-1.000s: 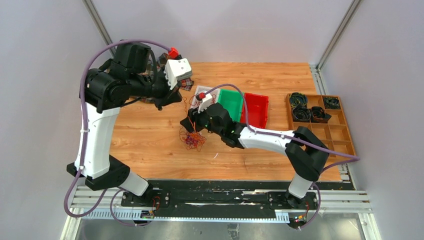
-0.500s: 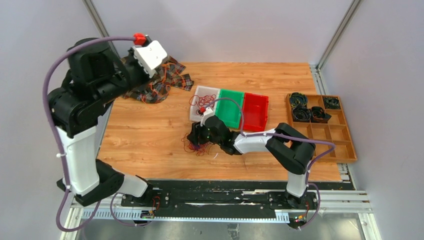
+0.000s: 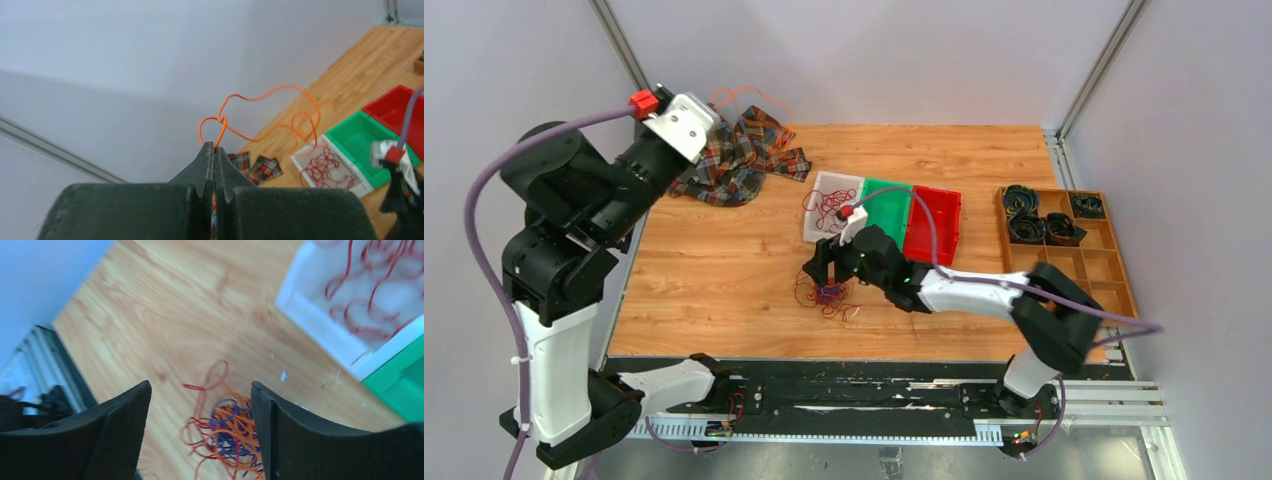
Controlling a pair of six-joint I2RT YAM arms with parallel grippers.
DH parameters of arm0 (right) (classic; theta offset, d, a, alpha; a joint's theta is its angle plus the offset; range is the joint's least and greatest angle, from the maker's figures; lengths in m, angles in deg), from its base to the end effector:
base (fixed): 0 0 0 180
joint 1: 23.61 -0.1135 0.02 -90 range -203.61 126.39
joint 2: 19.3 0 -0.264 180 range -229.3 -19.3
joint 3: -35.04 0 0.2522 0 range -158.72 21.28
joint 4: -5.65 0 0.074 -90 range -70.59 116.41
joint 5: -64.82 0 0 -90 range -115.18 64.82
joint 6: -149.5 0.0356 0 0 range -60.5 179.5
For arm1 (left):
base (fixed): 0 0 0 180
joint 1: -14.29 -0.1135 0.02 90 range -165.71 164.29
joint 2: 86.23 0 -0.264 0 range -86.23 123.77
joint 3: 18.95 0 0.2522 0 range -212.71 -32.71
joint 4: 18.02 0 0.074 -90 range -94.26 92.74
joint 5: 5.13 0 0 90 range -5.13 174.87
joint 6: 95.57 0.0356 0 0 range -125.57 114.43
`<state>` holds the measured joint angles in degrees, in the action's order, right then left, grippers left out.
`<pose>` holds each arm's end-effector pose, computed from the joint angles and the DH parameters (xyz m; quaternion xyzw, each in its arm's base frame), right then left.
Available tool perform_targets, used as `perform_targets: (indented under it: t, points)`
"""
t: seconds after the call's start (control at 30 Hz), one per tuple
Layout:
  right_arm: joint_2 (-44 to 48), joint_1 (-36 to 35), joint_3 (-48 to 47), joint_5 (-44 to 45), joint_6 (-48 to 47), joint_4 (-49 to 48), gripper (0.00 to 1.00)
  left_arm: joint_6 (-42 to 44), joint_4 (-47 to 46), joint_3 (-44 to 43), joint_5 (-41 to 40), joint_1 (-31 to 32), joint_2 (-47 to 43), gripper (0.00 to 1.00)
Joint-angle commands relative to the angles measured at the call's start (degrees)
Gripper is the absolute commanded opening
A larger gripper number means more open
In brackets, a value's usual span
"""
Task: Untangle the cables
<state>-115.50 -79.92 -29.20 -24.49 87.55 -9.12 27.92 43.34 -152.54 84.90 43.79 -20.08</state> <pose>0.2040 0.3053 0.2101 -0.1930 0.7813 0.3949 0.4430 0.1036 -0.0586 0.5995 0.3495 0.5700 0.0257 0.7432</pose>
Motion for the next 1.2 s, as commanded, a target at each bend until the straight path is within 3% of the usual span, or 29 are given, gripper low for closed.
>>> perform_targets:
  t: [0.0, 0.23, 0.43, 0.77, 1.0, 1.1, 1.17]
  points:
    - [13.07, 0.19, -2.53, -0.26, -7.20, 4.54, 0.75, -0.26, -0.15, 6.73, 3.05, 0.47, -1.80, 0.00]
    - [22.87, 0.50, -10.65, -9.33, -15.52, 16.88, 0.78, -2.81, 3.83, 14.18, 8.28, 0.47, -3.83, 0.00]
    - [22.44, 0.50, -16.06, -16.01, -16.67, 19.06, 0.79, -4.78, 5.97, 17.92, 14.08, 0.47, -4.89, 0.00]
    - [15.55, 0.50, -22.92, -3.62, -21.50, 21.18, 0.80, -8.20, 6.29, 19.24, 19.01, 0.49, -4.79, 0.00]
    - [9.83, 0.42, -26.89, -4.42, -19.95, 18.95, 0.80, -9.39, 6.29, 19.50, 20.96, 0.47, -4.39, 0.00]
    - [9.58, 0.42, -26.21, -4.20, -19.14, 16.35, 0.69, -9.65, 6.28, 19.67, 20.95, 0.47, -4.42, 0.00]
    - [10.37, 0.41, -25.07, -4.20, -18.91, 14.62, 0.53, -9.83, 6.28, 20.04, 20.97, 0.48, -4.40, 0.00]
